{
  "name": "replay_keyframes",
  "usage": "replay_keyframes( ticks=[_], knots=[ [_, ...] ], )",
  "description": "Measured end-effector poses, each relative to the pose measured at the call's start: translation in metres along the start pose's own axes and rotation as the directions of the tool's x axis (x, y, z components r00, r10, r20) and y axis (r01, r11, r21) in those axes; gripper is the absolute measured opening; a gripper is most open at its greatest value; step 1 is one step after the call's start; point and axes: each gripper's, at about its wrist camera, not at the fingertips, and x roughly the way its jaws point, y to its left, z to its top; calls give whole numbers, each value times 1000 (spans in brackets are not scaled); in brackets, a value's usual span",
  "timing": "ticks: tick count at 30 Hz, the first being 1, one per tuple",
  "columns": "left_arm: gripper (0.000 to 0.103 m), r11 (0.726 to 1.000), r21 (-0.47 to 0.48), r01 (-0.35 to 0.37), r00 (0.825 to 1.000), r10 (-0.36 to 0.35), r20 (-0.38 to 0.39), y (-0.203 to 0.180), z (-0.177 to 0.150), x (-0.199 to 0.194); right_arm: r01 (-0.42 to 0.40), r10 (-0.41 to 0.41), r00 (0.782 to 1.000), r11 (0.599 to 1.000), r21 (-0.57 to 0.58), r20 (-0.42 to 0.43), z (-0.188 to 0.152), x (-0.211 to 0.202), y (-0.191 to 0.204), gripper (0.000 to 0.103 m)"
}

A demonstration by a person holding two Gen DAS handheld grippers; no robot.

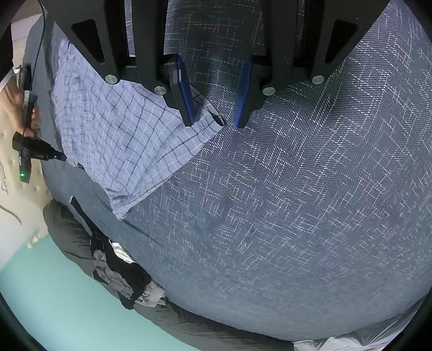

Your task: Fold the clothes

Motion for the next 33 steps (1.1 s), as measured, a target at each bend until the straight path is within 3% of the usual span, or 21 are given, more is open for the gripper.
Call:
replay_keyframes(
  ticks=[5,10,22,26,33],
  knots=[
    [33,1000,0,1,1000,-1,-1,1,0,0,-51,47,997,997,64,68,-3,-19,-10,2],
    [33,1000,-8,9,1000,-9,-1,2,1,0,-34,15,986,993,113,168,-15,-53,-16,2],
    [32,1000,-6,15,1000,-15,4,0,2,-2,-174,129,958,971,163,256,-115,-98,16,2],
    [21,1000,-2,20,1000,-20,0,-2,1,-2,-200,142,949,960,193,280,-142,-100,22,2],
    [12,1000,23,13,1000,-13,6,-9,1,-3,-262,180,932,935,240,316,-173,-104,28,2]
  ],
)
